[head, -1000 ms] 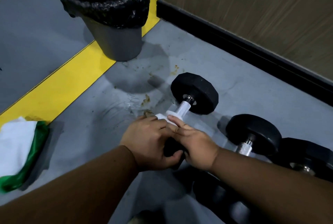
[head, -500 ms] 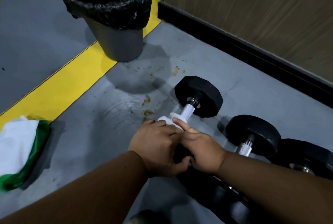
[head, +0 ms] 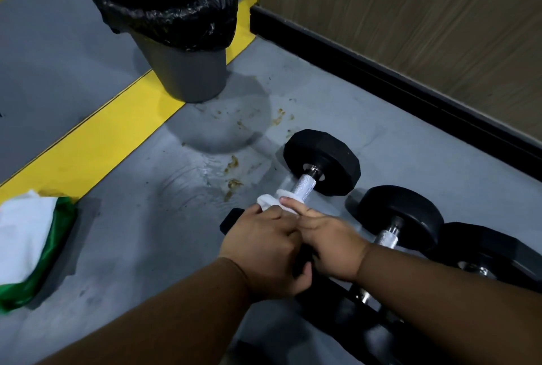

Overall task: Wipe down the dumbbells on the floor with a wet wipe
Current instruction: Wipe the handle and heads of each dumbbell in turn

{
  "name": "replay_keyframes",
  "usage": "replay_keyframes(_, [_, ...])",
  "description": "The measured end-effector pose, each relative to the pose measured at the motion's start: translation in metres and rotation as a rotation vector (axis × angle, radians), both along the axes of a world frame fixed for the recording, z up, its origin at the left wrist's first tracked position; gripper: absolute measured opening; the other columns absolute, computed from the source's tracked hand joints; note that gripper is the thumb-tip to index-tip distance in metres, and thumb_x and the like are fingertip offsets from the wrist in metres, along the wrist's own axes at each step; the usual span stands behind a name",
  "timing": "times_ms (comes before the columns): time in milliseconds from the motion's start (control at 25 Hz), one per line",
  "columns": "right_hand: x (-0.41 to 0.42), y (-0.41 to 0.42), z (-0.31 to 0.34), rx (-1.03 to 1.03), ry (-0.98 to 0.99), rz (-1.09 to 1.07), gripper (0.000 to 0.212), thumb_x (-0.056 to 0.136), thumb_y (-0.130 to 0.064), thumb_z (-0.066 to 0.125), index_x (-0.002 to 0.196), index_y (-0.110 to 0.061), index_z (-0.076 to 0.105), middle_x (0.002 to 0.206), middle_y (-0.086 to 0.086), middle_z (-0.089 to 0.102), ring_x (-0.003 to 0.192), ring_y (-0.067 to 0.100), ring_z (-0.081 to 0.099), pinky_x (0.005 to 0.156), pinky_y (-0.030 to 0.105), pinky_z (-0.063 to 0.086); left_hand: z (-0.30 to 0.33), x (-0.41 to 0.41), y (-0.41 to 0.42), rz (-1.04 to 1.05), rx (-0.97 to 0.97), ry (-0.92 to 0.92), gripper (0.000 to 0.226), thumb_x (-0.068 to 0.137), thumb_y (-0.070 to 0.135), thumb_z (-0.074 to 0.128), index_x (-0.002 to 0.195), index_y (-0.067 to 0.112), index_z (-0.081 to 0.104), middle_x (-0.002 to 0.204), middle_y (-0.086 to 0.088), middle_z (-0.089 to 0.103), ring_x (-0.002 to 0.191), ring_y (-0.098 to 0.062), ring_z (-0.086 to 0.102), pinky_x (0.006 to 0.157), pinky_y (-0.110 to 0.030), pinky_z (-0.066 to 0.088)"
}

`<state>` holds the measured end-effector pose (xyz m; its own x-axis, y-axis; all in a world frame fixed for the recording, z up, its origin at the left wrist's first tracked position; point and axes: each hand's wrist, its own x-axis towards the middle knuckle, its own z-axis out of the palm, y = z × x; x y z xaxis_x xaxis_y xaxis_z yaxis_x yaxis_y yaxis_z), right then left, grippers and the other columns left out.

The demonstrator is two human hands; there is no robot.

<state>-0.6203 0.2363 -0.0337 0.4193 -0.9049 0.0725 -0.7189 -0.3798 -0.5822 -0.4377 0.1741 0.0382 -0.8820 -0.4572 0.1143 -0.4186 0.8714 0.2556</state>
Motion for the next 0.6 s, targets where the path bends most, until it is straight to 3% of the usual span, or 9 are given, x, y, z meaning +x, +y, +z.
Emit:
replay_keyframes(80, [-0.019,-0.02,0.004,-0.003,0.073,-0.013,0.079,0.075,0.009,0.063,0.141,-0.033,0.053,0.159,-0.01,0.041,0.153,0.012,0.024,0.102,0.04,0.054,-0.001,0.001,0.0,0.008,0.007,-0.024,0.032,0.065,0.052,0.067,0.064,0.02,0.066,0.073,0.003,0.062,0.071,-0.023,0.056,0.07,-0.029,0.022])
replay_keyframes(160, [-0.037,-0.037,0.005,-0.013,0.09,-0.189,0.092,0.07,0.017,0.057,0.151,-0.025,0.046,0.161,-0.007,0.036,0.153,0.012,0.022,0.114,0.038,0.043,-0.004,0.0,0.0,0.006,0.001,-0.077,0.036,0.068,0.055,0.063,0.063,0.019,0.066,0.075,0.0,0.064,0.066,-0.025,0.052,0.067,-0.029,0.021])
replay_keyframes(240, [-0.026,-0.035,0.005,0.018,0.083,-0.33,0.089,0.07,0.017,0.056,0.151,-0.019,0.047,0.161,-0.006,0.035,0.154,0.014,0.02,0.119,0.038,0.035,-0.004,0.001,0.002,0.009,-0.009,-0.091,0.036,0.068,0.055,0.062,0.062,0.019,0.065,0.072,0.0,0.061,0.063,-0.026,0.051,0.065,-0.03,0.021])
replay_keyframes(400, [0.011,-0.001,0.0,-0.001,0.02,-0.057,0.061,0.08,0.0,0.067,0.139,-0.015,0.06,0.156,-0.003,0.046,0.154,0.017,0.022,0.114,0.035,0.042,0.0,-0.001,0.003,0.015,-0.013,-0.031,0.031,0.066,0.05,0.067,0.065,0.019,0.066,0.069,0.002,0.058,0.07,-0.024,0.057,0.069,-0.031,0.023])
replay_keyframes(440, [0.005,-0.004,0.002,0.01,0.024,0.003,0.061,0.078,0.002,0.068,0.136,-0.019,0.062,0.154,-0.007,0.048,0.154,0.015,0.024,0.109,0.037,0.048,0.0,-0.001,0.003,0.015,-0.013,-0.027,0.031,0.065,0.05,0.067,0.064,0.019,0.066,0.069,0.002,0.059,0.071,-0.024,0.057,0.069,-0.031,0.023])
replay_keyframes(520, [-0.019,-0.022,0.009,0.022,0.092,-0.017,0.081,0.073,0.01,0.063,0.142,-0.032,0.054,0.158,-0.02,0.037,0.153,0.009,0.022,0.104,0.04,0.052,-0.002,0.0,0.003,0.01,-0.022,-0.022,0.032,0.065,0.051,0.068,0.061,0.019,0.064,0.066,0.002,0.055,0.068,-0.023,0.054,0.069,-0.03,0.02])
replay_keyframes(600, [-0.035,-0.039,0.016,0.044,0.071,-0.198,0.087,0.07,0.013,0.049,0.148,-0.026,0.05,0.157,-0.016,0.035,0.152,0.007,0.021,0.114,0.04,0.041,-0.003,0.001,0.002,0.007,-0.02,-0.038,0.034,0.066,0.051,0.066,0.058,0.019,0.062,0.062,0.001,0.048,0.061,-0.024,0.048,0.067,-0.03,0.019])
